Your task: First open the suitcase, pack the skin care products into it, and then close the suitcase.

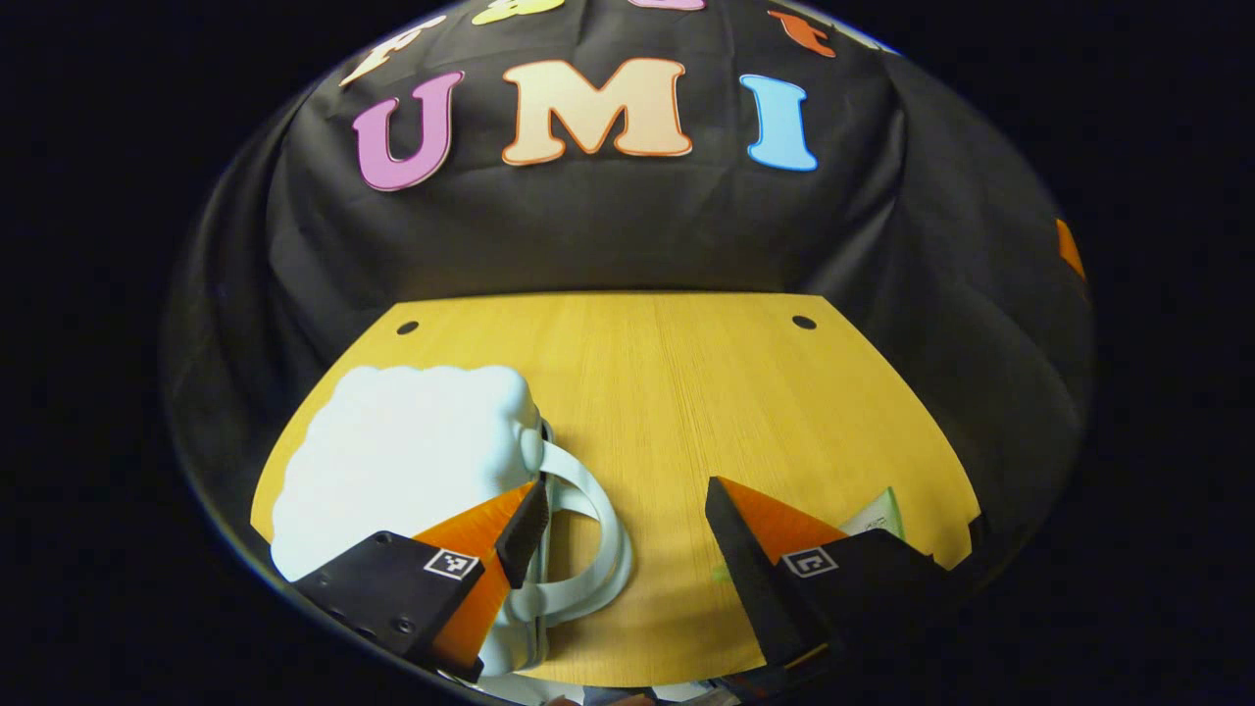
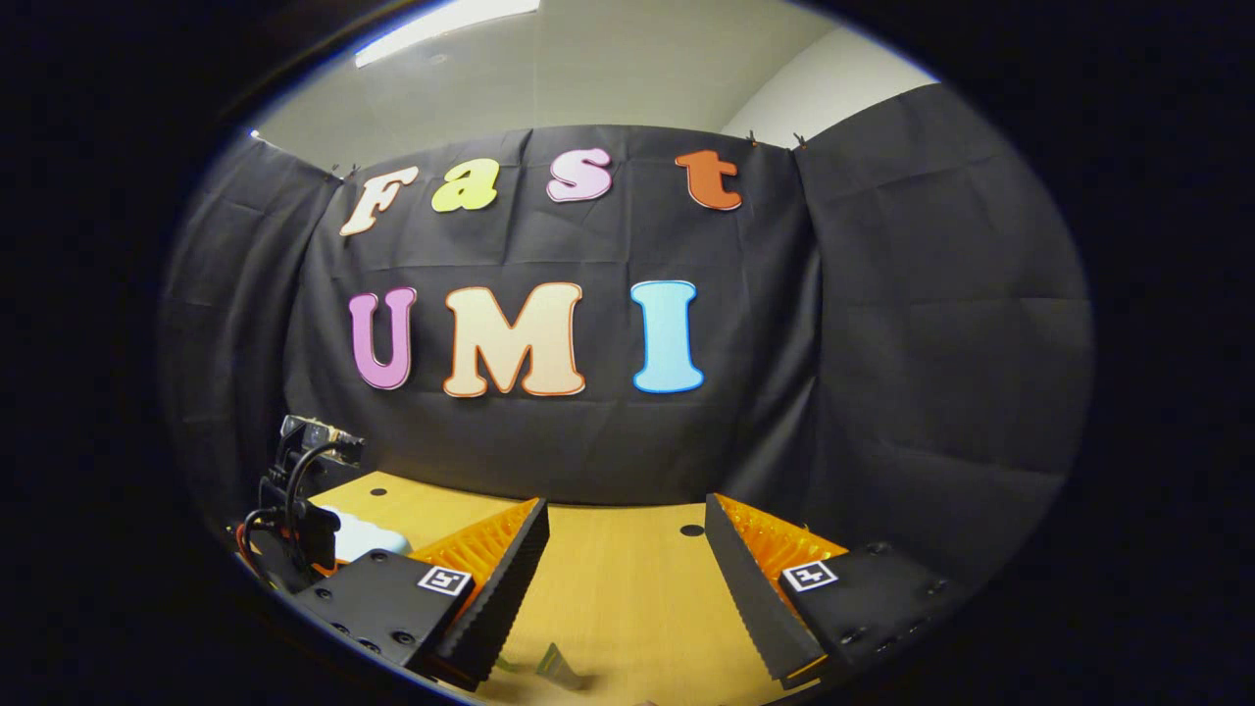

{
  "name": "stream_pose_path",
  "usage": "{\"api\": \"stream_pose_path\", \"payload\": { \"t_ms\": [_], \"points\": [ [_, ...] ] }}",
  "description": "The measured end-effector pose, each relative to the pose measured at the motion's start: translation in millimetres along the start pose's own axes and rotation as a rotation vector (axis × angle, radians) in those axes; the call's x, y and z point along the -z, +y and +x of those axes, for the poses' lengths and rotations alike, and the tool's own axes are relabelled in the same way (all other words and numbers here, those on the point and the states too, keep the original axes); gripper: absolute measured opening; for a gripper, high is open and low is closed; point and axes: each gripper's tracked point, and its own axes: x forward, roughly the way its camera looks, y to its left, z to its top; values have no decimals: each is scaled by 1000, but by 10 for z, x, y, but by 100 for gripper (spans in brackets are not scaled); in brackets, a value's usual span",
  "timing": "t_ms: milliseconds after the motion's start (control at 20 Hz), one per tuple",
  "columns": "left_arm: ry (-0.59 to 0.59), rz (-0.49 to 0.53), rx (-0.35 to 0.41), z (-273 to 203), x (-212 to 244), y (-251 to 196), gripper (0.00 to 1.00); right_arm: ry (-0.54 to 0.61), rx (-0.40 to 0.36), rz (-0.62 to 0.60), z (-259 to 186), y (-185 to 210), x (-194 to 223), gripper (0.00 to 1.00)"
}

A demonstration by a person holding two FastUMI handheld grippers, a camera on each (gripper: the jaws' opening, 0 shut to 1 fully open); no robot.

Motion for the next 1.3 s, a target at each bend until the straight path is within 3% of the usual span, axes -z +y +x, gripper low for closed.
{"api": "stream_pose_path", "payload": {
  "t_ms": [450, 950, 1050, 1100, 1200, 1300],
  "points": [
    [165, -34, 1, 454, 229, 39, 95, 36, 85, -67, -70, -311, 130, 98],
    [306, -20, 15, 716, 577, -62, 86, 38, 87, -76, -46, -390, 185, 99],
    [317, 30, -36, 720, 592, 66, 73, 38, 88, -71, -41, -410, 186, 99],
    [315, 66, -80, 722, 587, 170, 54, 36, 89, -67, -43, -420, 189, 99],
    [328, 61, -72, 744, 629, 171, 16, 29, 91, -60, -31, -431, 195, 99],
    [324, 66, -66, 723, 589, 167, 13, 27, 86, -54, -26, -409, 220, 99]
  ]
}}
